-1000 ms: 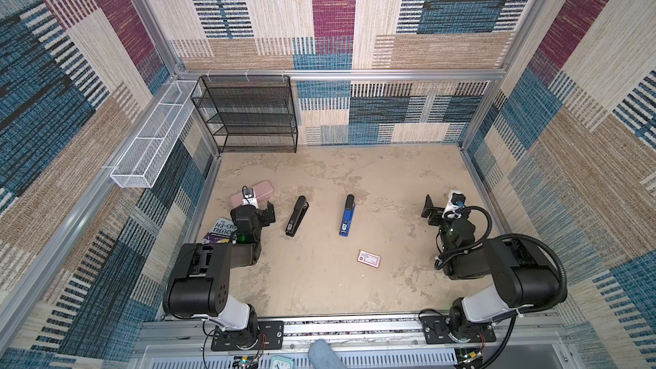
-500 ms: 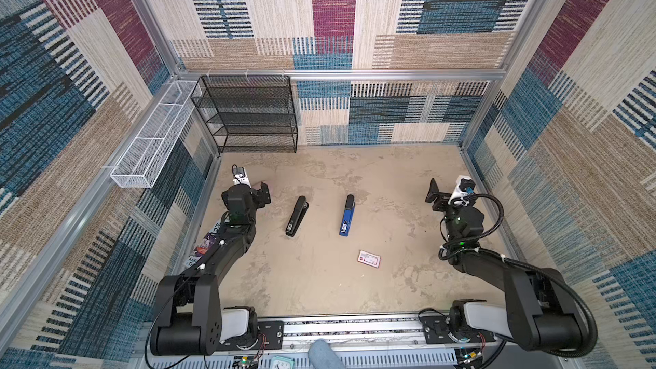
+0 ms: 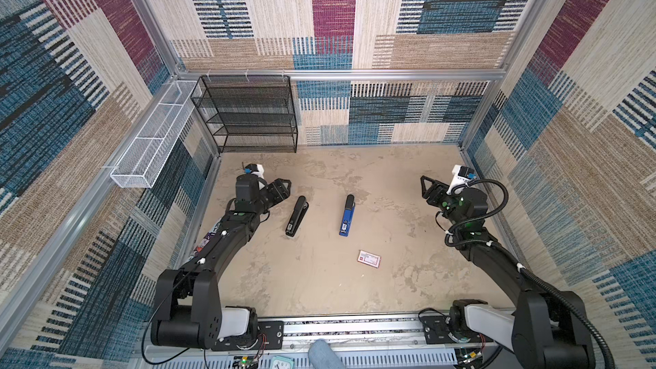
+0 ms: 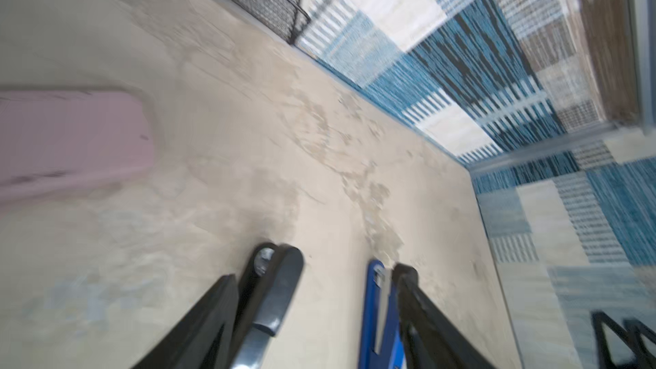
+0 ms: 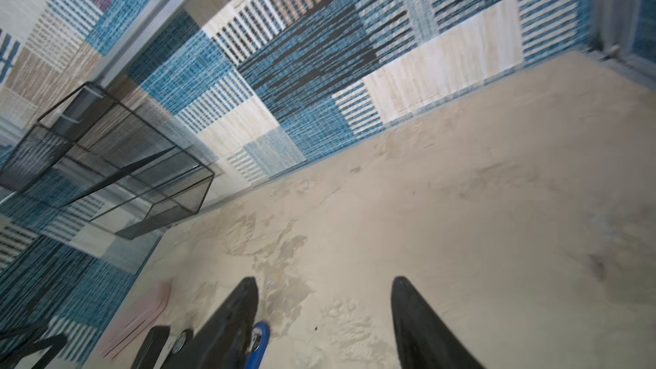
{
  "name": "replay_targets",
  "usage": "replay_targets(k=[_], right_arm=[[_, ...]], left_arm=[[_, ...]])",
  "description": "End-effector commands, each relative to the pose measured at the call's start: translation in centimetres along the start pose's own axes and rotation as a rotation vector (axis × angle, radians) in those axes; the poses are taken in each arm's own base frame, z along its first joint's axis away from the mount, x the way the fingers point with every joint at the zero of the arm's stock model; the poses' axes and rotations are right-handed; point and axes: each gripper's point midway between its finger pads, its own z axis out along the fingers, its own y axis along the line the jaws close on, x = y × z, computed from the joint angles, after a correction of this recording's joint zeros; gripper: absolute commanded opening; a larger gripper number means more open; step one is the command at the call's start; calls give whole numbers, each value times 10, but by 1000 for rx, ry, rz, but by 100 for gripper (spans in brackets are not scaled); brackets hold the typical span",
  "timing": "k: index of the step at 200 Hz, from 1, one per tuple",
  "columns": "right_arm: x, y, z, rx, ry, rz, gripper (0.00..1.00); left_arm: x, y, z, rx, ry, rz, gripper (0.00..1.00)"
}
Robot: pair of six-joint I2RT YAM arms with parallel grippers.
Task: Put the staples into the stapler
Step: 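Reach the left gripper onto the blue stapler while the right gripper approaches it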
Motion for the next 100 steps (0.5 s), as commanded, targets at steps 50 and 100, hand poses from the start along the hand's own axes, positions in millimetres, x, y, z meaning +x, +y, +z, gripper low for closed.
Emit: replay_targets(k=[50, 100], right_arm=[[71, 18, -4, -62, 257, 99, 64], [95, 26, -2, -76, 310, 116, 65]], left_arm=[[98, -76, 49, -75, 414, 258, 59], [134, -99, 96, -178, 554, 430, 66]])
